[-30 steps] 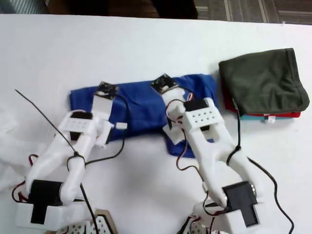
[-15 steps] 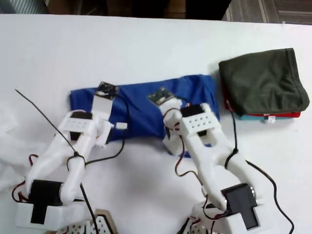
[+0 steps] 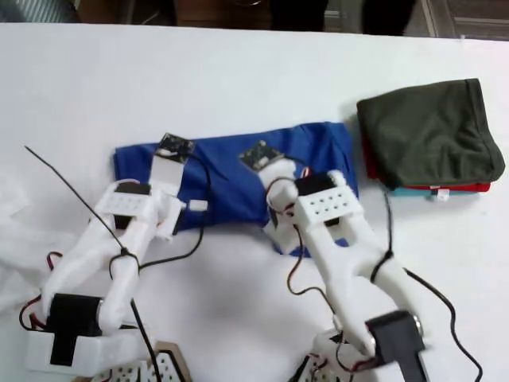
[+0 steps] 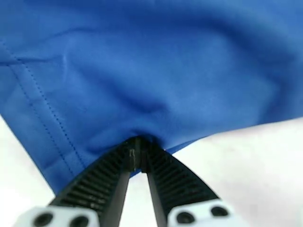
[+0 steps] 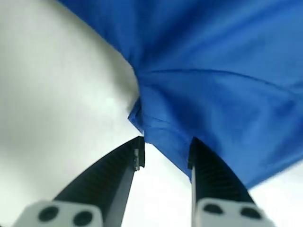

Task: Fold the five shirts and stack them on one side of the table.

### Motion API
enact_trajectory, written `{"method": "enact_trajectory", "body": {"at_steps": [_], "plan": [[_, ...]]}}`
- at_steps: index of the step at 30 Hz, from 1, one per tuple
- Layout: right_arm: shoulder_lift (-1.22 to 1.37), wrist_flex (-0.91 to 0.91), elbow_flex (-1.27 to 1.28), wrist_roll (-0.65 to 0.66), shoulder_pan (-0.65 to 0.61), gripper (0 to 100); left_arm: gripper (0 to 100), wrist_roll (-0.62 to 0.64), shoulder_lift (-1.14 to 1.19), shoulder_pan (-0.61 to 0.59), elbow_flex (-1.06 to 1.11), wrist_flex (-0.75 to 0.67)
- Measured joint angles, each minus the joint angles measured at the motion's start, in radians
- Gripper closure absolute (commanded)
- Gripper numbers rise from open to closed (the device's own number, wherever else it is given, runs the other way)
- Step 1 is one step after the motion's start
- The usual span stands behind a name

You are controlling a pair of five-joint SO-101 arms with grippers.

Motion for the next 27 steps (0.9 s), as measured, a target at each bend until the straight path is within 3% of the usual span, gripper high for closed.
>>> {"method": "enact_trajectory", "body": {"at_steps": [5,10,15,20,27], "plan": [[-0.106,0.101,-0.167,0.000,0.026,86.5,97,0.000,0.000,0.000,0.000,0.000],[-0.077,-0.049,-0.163,0.000,0.196,97.8,97,0.000,0.000,0.000,0.000,0.000],[0.141,-0.187,-0.140,0.000,0.328,92.3,97,0.000,0.000,0.000,0.000,0.000],[0.315,-0.169,-0.140,0.000,0.351,91.1,97,0.000,0.000,0.000,0.000,0.000],[0.336,-0.137,-0.140,0.000,0.361,91.1,97,0.000,0.000,0.000,0.000,0.000]]}}
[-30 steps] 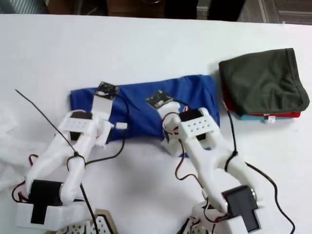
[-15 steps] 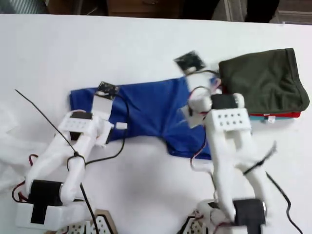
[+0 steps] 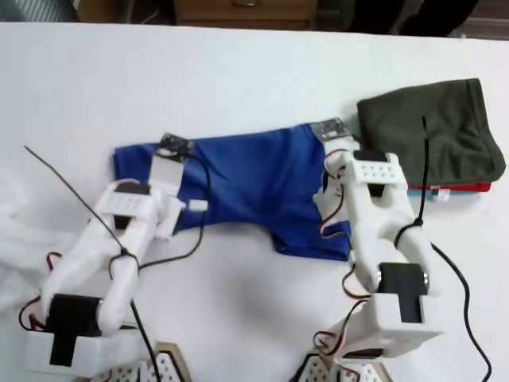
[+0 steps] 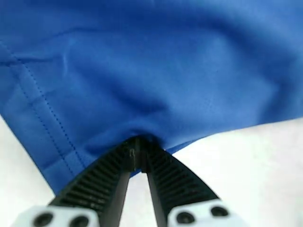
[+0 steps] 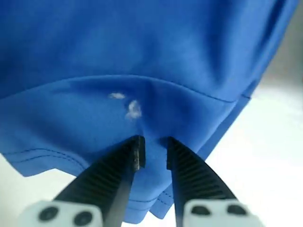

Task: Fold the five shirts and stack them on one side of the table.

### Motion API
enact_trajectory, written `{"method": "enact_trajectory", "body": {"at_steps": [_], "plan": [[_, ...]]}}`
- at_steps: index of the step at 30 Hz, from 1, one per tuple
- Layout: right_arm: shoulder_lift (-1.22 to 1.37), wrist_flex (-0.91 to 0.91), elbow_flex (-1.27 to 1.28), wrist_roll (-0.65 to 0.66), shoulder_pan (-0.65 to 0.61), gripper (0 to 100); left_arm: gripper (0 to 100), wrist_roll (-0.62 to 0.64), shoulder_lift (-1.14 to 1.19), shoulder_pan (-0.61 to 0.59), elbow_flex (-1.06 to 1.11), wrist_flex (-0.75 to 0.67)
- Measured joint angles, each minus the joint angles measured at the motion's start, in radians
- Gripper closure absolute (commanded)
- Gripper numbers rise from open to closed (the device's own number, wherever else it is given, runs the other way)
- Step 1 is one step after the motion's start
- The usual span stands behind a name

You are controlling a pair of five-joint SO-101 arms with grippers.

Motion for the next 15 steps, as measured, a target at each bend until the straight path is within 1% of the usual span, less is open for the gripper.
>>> {"method": "enact_trajectory", "body": {"at_steps": [3,7,9,12,15], "plan": [[0.000,0.032,0.000,0.008,-0.002,91.1,97,0.000,0.000,0.000,0.000,0.000],[0.000,0.137,0.000,0.114,0.008,91.1,97,0.000,0.000,0.000,0.000,0.000],[-0.009,0.155,0.000,0.147,0.031,91.1,97,0.000,0.000,0.000,0.000,0.000],[-0.077,0.161,-0.040,0.163,0.063,91.1,97,0.000,0.000,0.000,0.000,0.000],[-0.155,0.163,-0.084,0.157,0.049,91.0,97,0.000,0.000,0.000,0.000,0.000]]}}
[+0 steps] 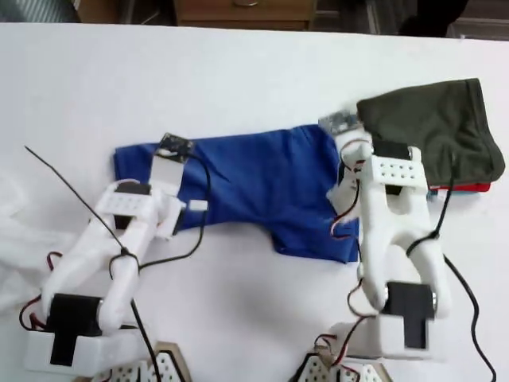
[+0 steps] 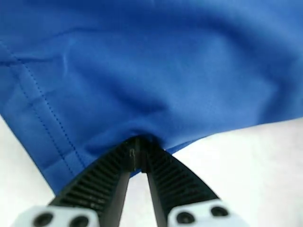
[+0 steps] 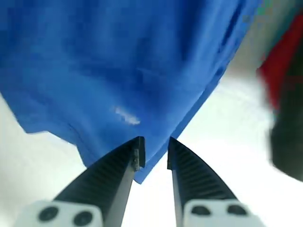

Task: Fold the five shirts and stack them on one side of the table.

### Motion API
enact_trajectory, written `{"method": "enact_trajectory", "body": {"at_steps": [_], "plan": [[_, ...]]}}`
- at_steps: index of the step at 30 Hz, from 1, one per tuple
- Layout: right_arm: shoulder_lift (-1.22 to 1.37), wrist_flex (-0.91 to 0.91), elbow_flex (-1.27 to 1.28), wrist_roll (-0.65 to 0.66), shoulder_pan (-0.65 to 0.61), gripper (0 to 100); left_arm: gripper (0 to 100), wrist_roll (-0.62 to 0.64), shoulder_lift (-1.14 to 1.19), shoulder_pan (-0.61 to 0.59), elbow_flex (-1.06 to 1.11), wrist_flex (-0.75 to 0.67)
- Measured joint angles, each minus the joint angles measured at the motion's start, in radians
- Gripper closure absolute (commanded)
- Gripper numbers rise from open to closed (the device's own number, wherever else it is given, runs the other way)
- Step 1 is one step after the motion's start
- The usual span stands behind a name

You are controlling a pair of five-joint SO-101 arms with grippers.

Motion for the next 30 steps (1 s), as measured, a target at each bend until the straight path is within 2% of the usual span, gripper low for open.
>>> {"method": "enact_trajectory", "body": {"at_steps": [9,22,30], "plan": [[-0.009,0.074,0.029,-0.021,-0.267,91.1,97,0.000,0.000,0.000,0.000,0.000],[0.175,-0.069,0.140,-0.023,-0.393,91.1,97,0.000,0.000,0.000,0.000,0.000],[0.196,-0.072,0.135,-0.025,-0.423,91.1,97,0.000,0.000,0.000,0.000,0.000]]}}
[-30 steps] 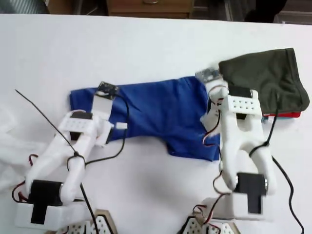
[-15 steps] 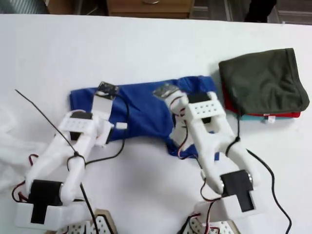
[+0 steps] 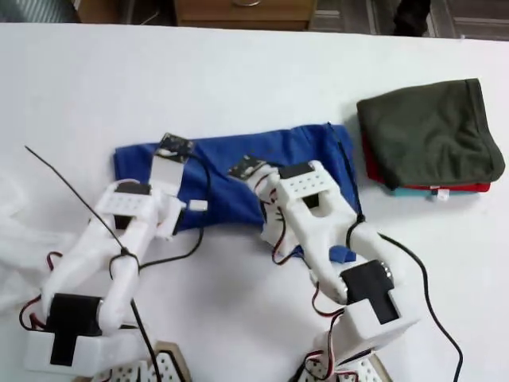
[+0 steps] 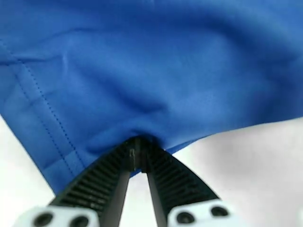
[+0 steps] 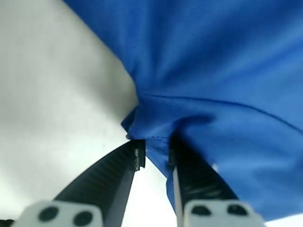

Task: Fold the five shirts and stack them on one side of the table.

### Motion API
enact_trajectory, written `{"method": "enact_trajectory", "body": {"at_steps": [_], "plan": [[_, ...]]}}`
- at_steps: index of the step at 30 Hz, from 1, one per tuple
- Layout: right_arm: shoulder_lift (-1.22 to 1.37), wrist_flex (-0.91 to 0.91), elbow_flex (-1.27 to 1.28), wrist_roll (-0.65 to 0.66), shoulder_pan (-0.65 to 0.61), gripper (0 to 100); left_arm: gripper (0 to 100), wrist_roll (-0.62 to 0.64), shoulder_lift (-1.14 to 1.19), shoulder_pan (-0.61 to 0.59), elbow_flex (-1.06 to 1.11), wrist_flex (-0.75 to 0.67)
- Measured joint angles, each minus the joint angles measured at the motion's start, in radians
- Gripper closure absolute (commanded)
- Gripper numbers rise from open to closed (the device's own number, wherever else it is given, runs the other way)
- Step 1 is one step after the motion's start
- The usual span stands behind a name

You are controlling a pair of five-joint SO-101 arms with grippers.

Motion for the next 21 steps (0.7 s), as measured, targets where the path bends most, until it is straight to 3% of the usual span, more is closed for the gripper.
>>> {"method": "enact_trajectory", "body": {"at_steps": [7,16,21], "plan": [[-0.133,0.106,0.005,0.008,-0.021,90.6,97,0.000,0.000,0.000,0.000,0.000],[-0.181,0.186,0.005,0.284,-0.011,74.3,97,0.000,0.000,0.000,0.000,0.000],[-0.183,0.180,0.005,0.348,0.029,73.3,97,0.000,0.000,0.000,0.000,0.000]]}}
